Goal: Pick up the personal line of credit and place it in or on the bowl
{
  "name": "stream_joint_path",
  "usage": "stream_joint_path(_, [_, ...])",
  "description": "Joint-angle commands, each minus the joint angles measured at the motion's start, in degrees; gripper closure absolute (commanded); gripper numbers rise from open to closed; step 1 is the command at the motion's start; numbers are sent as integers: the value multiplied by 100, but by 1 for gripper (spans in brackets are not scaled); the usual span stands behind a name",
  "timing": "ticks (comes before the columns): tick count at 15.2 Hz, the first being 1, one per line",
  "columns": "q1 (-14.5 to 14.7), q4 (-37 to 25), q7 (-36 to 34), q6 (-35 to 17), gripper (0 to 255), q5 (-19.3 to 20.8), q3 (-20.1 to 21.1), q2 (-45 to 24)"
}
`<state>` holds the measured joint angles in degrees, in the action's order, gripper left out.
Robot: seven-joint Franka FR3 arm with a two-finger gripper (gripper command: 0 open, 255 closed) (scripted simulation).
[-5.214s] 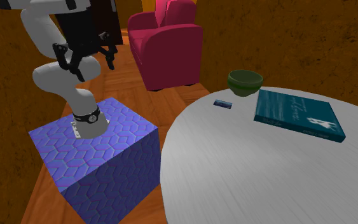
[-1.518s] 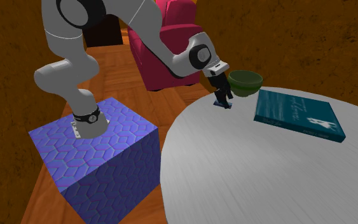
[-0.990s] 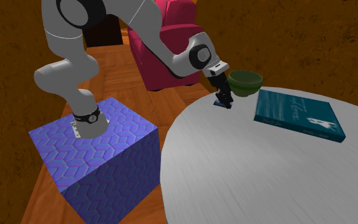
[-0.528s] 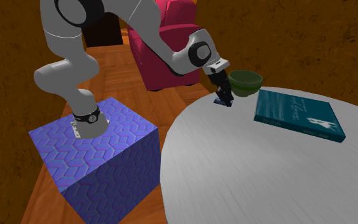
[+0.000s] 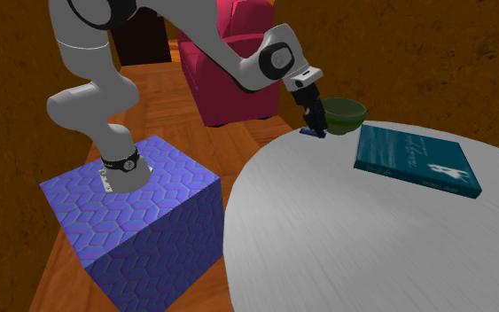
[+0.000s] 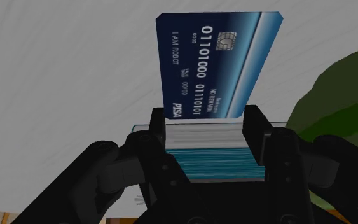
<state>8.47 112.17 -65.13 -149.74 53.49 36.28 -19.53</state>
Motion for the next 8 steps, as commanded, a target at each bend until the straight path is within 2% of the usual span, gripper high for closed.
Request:
stream_joint_path(1, [-56, -20, 147, 68, 255, -169, 78, 83])
stream_joint_path(8, [-254, -130, 667, 331, 255, -766, 338, 384])
